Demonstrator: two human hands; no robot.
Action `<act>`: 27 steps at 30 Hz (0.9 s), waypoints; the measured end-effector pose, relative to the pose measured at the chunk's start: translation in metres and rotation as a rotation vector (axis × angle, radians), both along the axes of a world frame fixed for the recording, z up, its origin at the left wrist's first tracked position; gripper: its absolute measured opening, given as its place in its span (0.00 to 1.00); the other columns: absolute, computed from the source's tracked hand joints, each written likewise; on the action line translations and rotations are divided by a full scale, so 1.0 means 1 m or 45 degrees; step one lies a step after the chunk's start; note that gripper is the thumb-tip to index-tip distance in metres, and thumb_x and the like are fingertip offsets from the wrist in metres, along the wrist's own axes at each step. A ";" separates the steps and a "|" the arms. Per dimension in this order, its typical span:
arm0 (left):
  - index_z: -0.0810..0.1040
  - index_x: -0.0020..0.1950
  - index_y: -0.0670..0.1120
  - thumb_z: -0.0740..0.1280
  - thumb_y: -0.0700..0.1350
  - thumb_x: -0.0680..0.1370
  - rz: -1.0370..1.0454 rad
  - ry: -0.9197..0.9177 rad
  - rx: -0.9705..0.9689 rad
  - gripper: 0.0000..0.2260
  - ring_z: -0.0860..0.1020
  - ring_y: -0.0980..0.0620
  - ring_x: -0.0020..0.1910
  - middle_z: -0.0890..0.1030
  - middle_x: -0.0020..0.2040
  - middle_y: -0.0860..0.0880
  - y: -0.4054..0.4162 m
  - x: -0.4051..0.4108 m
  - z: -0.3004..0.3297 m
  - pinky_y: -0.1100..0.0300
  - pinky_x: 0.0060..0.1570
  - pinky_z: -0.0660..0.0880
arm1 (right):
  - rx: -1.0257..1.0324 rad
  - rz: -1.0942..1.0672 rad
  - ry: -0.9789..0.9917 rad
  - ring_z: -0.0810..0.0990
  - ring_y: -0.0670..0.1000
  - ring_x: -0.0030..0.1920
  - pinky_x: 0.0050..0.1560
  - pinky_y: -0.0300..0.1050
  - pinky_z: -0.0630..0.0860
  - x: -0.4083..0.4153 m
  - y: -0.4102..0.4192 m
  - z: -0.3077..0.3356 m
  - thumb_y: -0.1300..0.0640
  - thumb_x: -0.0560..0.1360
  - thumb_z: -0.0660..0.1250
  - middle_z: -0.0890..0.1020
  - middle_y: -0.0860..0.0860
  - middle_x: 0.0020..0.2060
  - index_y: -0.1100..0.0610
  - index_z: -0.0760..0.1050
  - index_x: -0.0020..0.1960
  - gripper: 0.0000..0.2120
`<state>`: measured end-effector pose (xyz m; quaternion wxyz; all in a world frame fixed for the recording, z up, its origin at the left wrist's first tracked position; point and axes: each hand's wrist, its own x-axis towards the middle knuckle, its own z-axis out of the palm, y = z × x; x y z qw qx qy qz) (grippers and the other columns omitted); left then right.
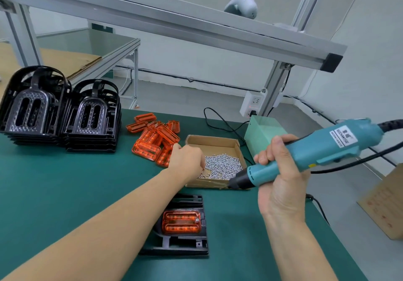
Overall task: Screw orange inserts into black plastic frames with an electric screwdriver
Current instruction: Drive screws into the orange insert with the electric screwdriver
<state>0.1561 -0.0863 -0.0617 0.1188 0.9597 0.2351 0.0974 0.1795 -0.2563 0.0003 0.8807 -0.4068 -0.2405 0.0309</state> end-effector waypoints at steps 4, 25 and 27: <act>0.84 0.48 0.53 0.68 0.47 0.76 -0.010 0.071 0.080 0.06 0.73 0.51 0.55 0.83 0.49 0.54 0.000 0.005 -0.003 0.51 0.60 0.60 | -0.025 -0.012 -0.002 0.69 0.47 0.27 0.35 0.39 0.73 0.002 -0.002 -0.001 0.61 0.71 0.68 0.70 0.47 0.27 0.54 0.71 0.44 0.07; 0.83 0.40 0.45 0.72 0.39 0.73 -0.057 -0.699 -1.057 0.03 0.81 0.54 0.39 0.84 0.37 0.50 -0.013 -0.045 0.013 0.68 0.42 0.76 | 0.024 0.048 0.026 0.69 0.46 0.27 0.35 0.39 0.73 0.003 -0.003 0.007 0.60 0.72 0.67 0.69 0.46 0.27 0.54 0.70 0.43 0.06; 0.84 0.38 0.46 0.74 0.37 0.70 -0.037 -0.806 -1.386 0.04 0.80 0.54 0.38 0.84 0.38 0.47 -0.022 -0.065 0.012 0.67 0.42 0.76 | 0.055 0.090 0.028 0.69 0.46 0.27 0.34 0.39 0.73 0.000 -0.001 0.011 0.60 0.73 0.66 0.69 0.46 0.27 0.53 0.70 0.41 0.05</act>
